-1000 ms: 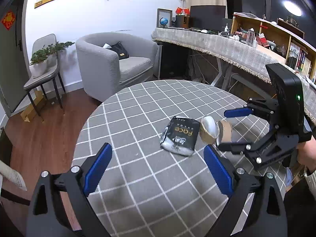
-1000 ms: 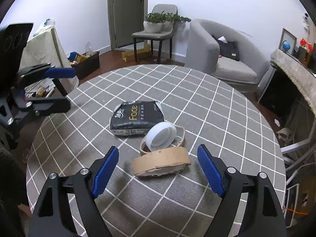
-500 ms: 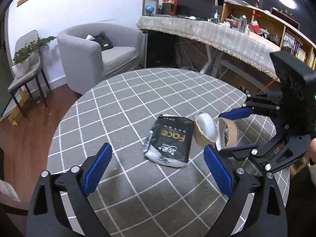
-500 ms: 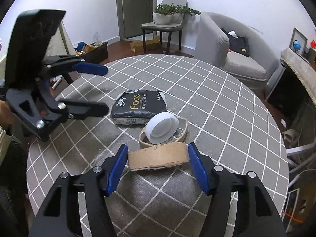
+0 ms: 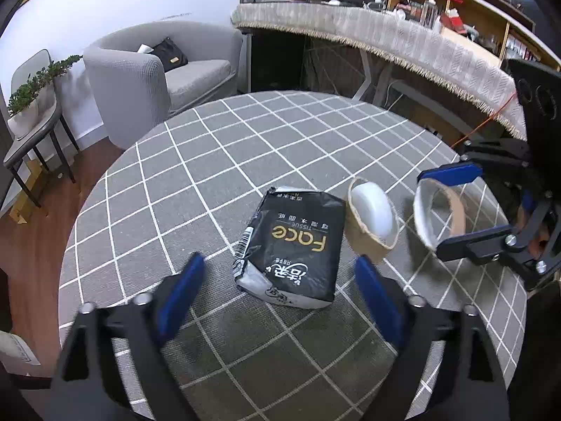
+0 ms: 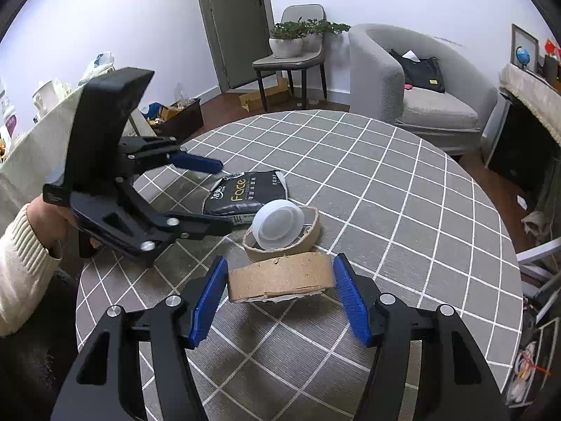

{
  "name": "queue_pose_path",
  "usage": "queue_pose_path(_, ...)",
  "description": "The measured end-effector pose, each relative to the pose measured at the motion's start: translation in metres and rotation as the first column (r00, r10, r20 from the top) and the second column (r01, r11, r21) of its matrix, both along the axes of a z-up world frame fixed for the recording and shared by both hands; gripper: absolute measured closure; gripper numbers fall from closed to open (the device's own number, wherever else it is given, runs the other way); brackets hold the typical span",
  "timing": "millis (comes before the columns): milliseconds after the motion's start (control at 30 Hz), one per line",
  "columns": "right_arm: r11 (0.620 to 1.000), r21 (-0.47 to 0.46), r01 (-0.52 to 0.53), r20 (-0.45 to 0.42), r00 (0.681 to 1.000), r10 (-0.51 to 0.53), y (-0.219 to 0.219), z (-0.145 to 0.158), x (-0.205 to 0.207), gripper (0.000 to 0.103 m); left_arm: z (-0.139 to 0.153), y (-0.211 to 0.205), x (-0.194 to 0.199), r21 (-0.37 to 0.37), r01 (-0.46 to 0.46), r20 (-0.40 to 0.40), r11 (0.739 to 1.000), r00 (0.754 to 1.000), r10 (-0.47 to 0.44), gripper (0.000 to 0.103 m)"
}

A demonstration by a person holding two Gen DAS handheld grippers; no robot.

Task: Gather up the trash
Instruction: 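Grasp the black 'Face' tissue pack with the left tool, then carry the tissue pack and cardboard ring over the teal bin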

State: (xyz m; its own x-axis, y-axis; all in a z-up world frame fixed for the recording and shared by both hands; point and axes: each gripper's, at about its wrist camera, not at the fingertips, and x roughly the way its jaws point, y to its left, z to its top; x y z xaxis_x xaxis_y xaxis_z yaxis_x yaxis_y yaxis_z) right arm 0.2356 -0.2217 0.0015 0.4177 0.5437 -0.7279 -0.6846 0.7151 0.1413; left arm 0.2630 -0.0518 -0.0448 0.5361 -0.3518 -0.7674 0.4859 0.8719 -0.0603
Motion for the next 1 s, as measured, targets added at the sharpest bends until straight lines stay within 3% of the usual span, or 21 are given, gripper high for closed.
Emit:
queue_pose_path(67, 1.000, 0.007, -0.006, -0.001, 1.000, 0.006, -0.001, 0.000, -0.002, 0.040, -0.002, -0.002, 0.003, 0.011, -0.008, -0.011, 1.000, 1.000, 0.009, 0.027)
queue_pose_path(167, 1.000, 0.019, 0.001, -0.004, 1.000, -0.001, -0.001, 0.000, 0.002, 0.040, -0.001, -0.004, 0.000, 0.015, 0.007, 0.001, 1.000, 1.000, -0.007, 0.043)
queue_pose_path(700, 0.984, 0.145, 0.107, 0.075, 0.990, -0.118, 0.022, 0.033, 0.013, 0.040, 0.009, 0.020, -0.030, -0.070, -0.125, 0.030, 0.990, 0.991, 0.127, 0.047)
queue_pose_path(1000, 0.978, 0.165, 0.125, 0.063, 0.989, -0.137, 0.046, 0.022, 0.003, 0.040, 0.017, 0.049, -0.068, -0.115, -0.271, 0.099, 0.956, 0.954, 0.283, 0.047)
